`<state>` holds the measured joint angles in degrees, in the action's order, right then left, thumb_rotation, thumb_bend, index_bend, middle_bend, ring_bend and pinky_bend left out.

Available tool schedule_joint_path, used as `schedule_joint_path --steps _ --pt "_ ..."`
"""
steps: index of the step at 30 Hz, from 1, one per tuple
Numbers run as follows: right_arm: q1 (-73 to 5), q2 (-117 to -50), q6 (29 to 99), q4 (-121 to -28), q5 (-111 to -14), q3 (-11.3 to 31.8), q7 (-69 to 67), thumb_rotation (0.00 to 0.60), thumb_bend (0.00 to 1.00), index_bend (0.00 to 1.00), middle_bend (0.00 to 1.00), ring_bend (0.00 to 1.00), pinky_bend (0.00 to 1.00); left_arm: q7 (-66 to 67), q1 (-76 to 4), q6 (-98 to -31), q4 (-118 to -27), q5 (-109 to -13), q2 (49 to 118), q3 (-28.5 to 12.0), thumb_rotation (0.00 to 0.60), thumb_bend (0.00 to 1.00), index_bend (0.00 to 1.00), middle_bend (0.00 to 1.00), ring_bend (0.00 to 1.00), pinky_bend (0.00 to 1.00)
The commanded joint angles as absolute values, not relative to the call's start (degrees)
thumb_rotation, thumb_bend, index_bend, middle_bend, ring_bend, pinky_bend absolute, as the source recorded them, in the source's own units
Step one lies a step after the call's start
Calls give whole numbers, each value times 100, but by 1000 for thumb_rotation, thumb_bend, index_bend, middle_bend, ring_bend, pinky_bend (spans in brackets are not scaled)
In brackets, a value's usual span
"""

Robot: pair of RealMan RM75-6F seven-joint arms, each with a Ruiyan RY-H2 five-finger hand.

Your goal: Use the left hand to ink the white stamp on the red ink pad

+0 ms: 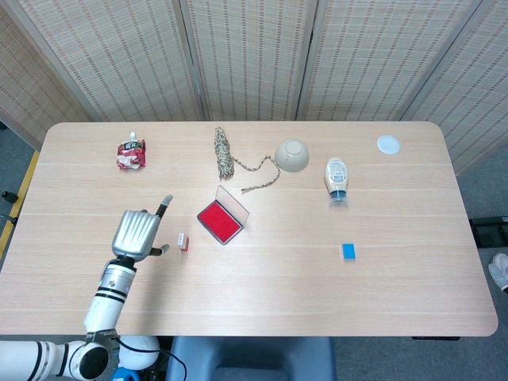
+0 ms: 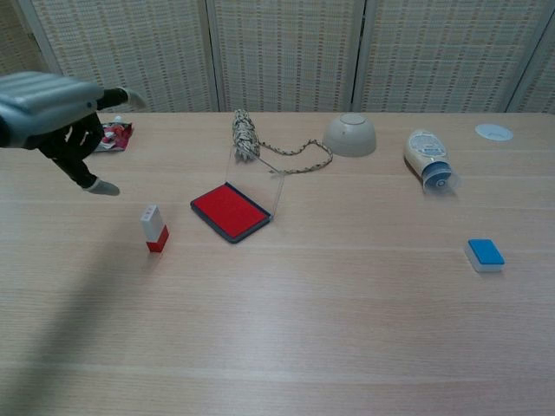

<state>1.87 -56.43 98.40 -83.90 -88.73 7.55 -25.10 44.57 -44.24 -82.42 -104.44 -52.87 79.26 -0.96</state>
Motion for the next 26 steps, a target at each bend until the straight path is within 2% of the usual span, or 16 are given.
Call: schedule_joint_path --steps 1,2,4,7,11,15,26 --pt "92 -5662 9674 -8479 -8876 739 -2275 600 273 0 0 0 0 3546 -3018 -9989 -9762 -7001 7583 741 526 175 0 392 268 530" --pt "59 -5673 9610 -8517 -8872 735 -2170 600 274 0 0 0 0 3293 -2835 -10105 -9658 -7083 7552 796 549 175 0 282 174 462" --pt "-30 -5703 9462 -8600 -8866 731 -1910 600 275 0 0 0 0 2637 -2441 -10288 -9425 -7235 7446 910 579 175 0 160 76 377" --pt "-146 -5776 9250 -8709 -8785 744 -1523 600 274 0 0 0 0 1953 -1936 -10591 -9041 -7363 7353 943 600 175 0 15 0 255" --pt "-303 -5879 8928 -8860 -8559 794 -979 600 275 0 0 0 0 1348 -1418 -10898 -8553 -7418 7396 816 600 175 0 0 0 224" --pt "-438 -5987 8685 -8963 -8374 833 -503 600 275 0 0 0 0 1088 -1096 -10874 -8219 -7390 7463 697 600 175 0 0 0 216" --pt "-593 -6123 8402 -9105 -8286 759 85 600 275 0 0 0 0 811 -855 -9877 -8702 -7194 6963 465 600 175 0 0 0 216"
